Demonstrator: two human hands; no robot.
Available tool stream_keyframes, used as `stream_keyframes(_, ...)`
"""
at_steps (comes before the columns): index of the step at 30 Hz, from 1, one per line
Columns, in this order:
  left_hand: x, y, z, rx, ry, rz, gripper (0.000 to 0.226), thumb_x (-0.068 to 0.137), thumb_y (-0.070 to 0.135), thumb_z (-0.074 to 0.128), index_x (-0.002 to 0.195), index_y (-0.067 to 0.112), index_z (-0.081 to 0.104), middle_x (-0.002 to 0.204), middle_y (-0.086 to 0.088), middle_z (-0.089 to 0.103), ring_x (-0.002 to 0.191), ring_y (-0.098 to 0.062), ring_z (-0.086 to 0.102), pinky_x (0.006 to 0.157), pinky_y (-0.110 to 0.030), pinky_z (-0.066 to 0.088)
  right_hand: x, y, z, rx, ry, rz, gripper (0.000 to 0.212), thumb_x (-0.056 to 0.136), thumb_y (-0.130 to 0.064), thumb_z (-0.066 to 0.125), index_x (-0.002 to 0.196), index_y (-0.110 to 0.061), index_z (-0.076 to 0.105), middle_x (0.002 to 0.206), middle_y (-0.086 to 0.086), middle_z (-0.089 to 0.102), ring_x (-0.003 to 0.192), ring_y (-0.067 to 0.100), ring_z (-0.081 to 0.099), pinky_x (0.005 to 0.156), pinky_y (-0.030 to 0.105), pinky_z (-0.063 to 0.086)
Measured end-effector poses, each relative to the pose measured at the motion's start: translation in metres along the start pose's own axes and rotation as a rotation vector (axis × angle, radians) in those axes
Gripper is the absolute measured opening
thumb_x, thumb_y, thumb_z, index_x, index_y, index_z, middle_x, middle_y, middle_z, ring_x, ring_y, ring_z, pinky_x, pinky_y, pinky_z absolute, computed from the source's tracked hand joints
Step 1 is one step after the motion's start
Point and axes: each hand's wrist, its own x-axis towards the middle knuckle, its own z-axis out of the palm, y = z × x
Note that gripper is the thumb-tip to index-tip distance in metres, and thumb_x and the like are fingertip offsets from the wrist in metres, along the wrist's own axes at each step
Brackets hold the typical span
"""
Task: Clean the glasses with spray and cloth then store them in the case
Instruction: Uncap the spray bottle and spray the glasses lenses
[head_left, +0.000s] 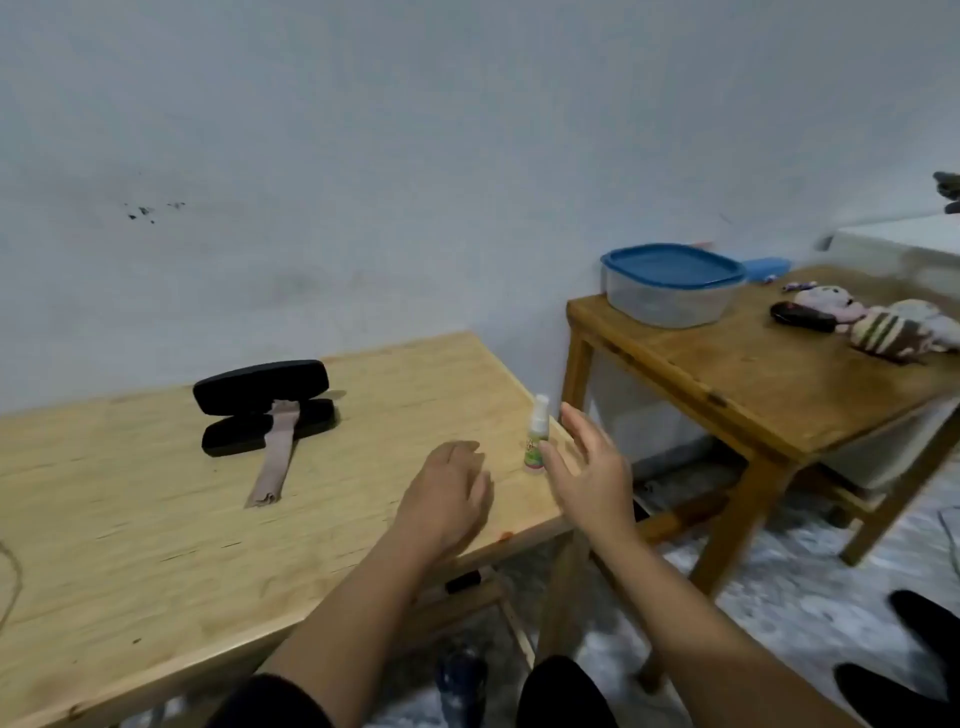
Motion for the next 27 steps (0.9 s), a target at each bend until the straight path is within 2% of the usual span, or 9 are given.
stream_keyframes(3,-0.001,-0.007,0.006,-0.010,-0.013,-0.026,0.046,0.093,0.035,0.043,0.135,0.016,0.039,0.140,-0.004,0.043,0.129,-0.020,0.039,0.107,-0.030,0.031,0.002,0.008,0.012,0.091,0.057,0.068,0.055,0.084,-0.022,0.068,0.135,-0.016,0.049,0.133,0.002,0.056,0.121,0.014,0.052,0.100,0.035,0.046)
stream_keyframes(8,0.001,-0.010,0.010,-0.003,0.018,-0.015,0.042,0.092,0.036,0.044,0.130,0.019,0.043,0.136,-0.001,0.046,0.124,-0.016,0.042,0.102,-0.025,0.033,0.009,0.017,0.029,0.271,0.052,0.157,0.054,0.084,-0.014,0.067,0.135,-0.022,0.050,0.128,0.000,0.061,0.116,0.011,0.058,0.092,0.044,0.053)
stream_keyframes(14,0.004,-0.010,0.011,-0.038,0.013,-0.040,0.040,0.091,0.038,0.046,0.128,0.022,0.046,0.133,0.003,0.048,0.120,-0.013,0.045,0.101,-0.026,0.036,0.015,0.026,0.033,0.305,0.042,0.206,0.049,0.085,-0.012,0.066,0.132,-0.019,0.053,0.118,0.003,0.067,0.103,0.011,0.065,0.085,0.038,0.057)
stream_keyframes(17,0.011,0.001,0.005,-0.212,0.086,-0.077,0.037,0.092,0.040,0.047,0.125,0.025,0.052,0.127,0.005,0.057,0.115,-0.011,0.052,0.098,-0.025,0.041,0.016,0.028,0.030,0.279,0.028,0.175,0.048,0.086,-0.013,0.065,0.132,-0.019,0.053,0.116,0.005,0.067,0.099,0.011,0.066,0.080,0.029,0.059)
stream_keyframes(20,0.023,0.025,-0.002,-0.433,0.141,-0.052,0.037,0.092,0.038,0.050,0.127,0.025,0.053,0.125,0.008,0.061,0.115,-0.007,0.054,0.097,-0.022,0.041,0.016,0.027,0.029,0.206,0.024,0.107,0.045,0.086,-0.018,0.065,0.130,-0.024,0.055,0.113,0.002,0.066,0.095,0.011,0.066,0.079,0.035,0.059)
stream_keyframes(22,0.030,0.042,-0.006,-0.523,0.146,-0.019,0.036,0.092,0.035,0.051,0.126,0.026,0.053,0.120,0.009,0.062,0.108,-0.001,0.055,0.090,-0.013,0.042,0.015,0.025,0.028,0.161,0.016,0.052,0.044,0.087,-0.020,0.064,0.129,-0.028,0.055,0.110,-0.001,0.066,0.092,0.010,0.066,0.076,0.038,0.059)
stream_keyframes(24,0.037,0.054,-0.007,-0.579,0.157,-0.011,0.032,0.092,0.031,0.052,0.123,0.026,0.056,0.116,0.009,0.064,0.102,0.001,0.056,0.080,-0.004,0.039,0.015,0.022,0.025,0.122,0.017,0.016,0.042,0.088,-0.020,0.061,0.129,-0.028,0.054,0.105,-0.003,0.066,0.089,0.006,0.065,0.077,0.034,0.059)
stream_keyframes(27,0.046,0.062,-0.010,-0.666,0.164,-0.045,0.027,0.091,0.030,0.055,0.116,0.026,0.062,0.106,0.008,0.068,0.096,-0.001,0.060,0.077,-0.006,0.042,0.017,0.017,0.018,0.109,0.007,-0.038,0.042,0.090,-0.020,0.059,0.131,-0.025,0.052,0.109,-0.005,0.064,0.096,0.005,0.062,0.081,0.024,0.055)
